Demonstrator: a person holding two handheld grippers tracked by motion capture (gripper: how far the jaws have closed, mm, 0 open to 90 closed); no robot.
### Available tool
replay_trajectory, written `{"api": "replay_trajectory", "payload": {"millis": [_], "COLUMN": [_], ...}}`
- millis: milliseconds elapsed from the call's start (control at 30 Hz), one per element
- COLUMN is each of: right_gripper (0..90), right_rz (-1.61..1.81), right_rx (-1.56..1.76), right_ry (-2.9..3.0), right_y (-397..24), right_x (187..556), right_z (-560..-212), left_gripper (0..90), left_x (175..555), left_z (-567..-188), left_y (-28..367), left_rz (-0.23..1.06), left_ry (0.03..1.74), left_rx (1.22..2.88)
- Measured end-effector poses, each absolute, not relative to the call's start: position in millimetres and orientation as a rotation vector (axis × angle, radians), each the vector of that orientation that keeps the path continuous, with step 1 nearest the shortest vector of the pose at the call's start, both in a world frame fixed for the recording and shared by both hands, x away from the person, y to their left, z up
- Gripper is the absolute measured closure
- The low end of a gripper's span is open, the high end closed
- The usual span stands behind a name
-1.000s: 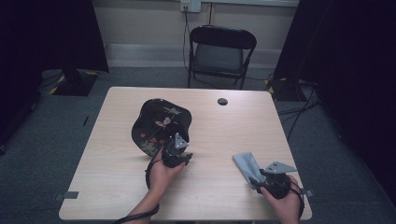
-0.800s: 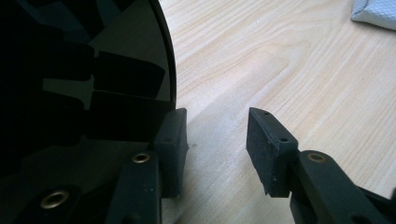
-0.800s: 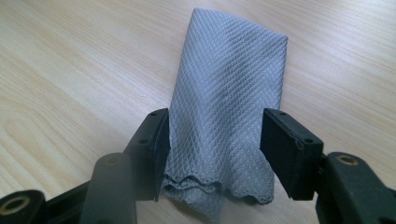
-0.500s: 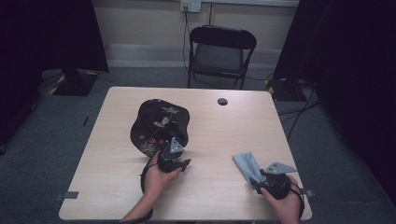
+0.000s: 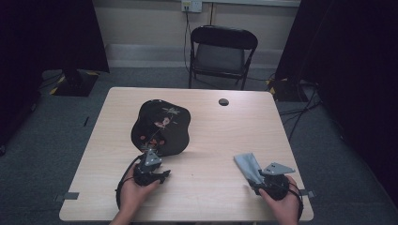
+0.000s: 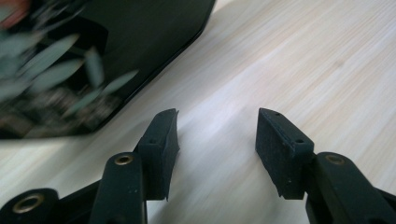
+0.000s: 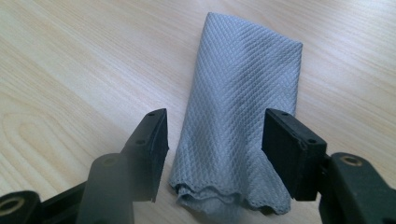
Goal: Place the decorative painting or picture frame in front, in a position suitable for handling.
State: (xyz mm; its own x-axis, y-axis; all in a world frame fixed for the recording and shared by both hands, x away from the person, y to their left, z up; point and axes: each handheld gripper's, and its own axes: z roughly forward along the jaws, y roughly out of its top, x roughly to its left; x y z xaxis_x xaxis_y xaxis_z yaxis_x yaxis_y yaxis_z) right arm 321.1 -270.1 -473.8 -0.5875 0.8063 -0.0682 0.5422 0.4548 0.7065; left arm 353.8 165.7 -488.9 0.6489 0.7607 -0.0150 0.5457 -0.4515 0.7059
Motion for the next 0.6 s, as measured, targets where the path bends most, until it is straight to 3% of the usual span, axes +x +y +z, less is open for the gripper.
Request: {"api": "replay_trajectory", "payload": {"millis": [600], "right_gripper": [41.3], "right_rz": [0.934], "right_rx": [1.138], "right_ry": [2.337], "right_y": [-263], "right_x": [323], "right_z": [-477], "left_gripper": [42.7], "left_x": [371], "left_z": [-480], "left_y": [232], "left_rz": [0.489], "left_ry": [1.148], "left_rx": [2.093]}}
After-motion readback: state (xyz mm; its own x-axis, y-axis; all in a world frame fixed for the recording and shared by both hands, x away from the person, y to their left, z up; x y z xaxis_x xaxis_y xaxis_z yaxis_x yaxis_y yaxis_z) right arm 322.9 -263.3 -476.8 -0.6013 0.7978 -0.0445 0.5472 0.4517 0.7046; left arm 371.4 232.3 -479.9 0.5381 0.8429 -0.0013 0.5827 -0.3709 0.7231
